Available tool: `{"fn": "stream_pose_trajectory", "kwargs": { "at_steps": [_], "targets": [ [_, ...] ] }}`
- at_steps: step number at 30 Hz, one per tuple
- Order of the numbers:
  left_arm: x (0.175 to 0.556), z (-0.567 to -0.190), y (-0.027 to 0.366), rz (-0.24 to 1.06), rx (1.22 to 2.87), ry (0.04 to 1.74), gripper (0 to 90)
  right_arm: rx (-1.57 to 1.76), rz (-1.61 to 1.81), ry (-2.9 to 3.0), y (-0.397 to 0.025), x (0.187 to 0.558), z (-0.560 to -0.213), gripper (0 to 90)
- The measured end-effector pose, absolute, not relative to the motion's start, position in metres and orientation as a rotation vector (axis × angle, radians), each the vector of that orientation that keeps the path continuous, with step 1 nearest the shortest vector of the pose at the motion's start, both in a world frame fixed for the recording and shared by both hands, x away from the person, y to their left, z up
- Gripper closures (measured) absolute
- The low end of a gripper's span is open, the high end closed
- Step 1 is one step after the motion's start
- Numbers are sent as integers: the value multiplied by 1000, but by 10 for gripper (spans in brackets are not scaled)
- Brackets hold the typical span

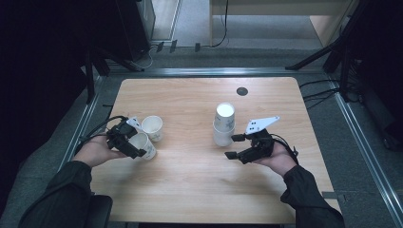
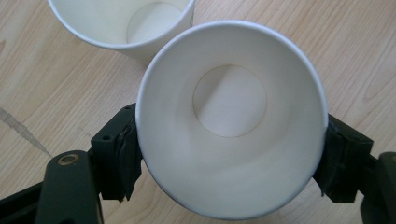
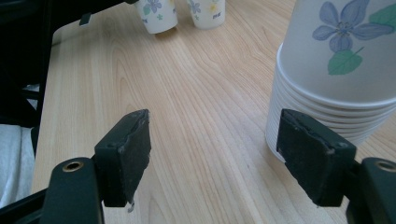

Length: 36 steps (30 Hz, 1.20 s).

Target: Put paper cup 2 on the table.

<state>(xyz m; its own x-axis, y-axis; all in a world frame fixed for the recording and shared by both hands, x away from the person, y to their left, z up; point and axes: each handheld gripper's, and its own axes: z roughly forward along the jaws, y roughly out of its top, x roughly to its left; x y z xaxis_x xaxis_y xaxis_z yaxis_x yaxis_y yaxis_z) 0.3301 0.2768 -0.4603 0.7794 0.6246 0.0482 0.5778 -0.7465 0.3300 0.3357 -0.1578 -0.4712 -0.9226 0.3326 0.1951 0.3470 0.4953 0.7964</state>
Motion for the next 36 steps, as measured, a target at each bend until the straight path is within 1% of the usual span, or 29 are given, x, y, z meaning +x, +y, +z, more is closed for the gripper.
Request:
{"fn": "stream_pose_trajectory", "kwargs": {
  "at_steps": [16, 22, 31, 36],
  "targets": [
    [333, -466, 273, 218, 2689, 943, 206, -615, -1448, -2700, -158, 336, -471, 264],
    [334, -466, 271, 195, 2690, 940, 199, -610, -1450, -2704, -158, 336, -470, 264],
    [333, -466, 270, 179, 2679, 944, 167, -609, -1452, -2701, -158, 336, -470, 265],
    [332, -467, 270, 174, 2677, 938, 167, -608, -1451, -2702, -158, 336, -470, 266]
  ]
}}
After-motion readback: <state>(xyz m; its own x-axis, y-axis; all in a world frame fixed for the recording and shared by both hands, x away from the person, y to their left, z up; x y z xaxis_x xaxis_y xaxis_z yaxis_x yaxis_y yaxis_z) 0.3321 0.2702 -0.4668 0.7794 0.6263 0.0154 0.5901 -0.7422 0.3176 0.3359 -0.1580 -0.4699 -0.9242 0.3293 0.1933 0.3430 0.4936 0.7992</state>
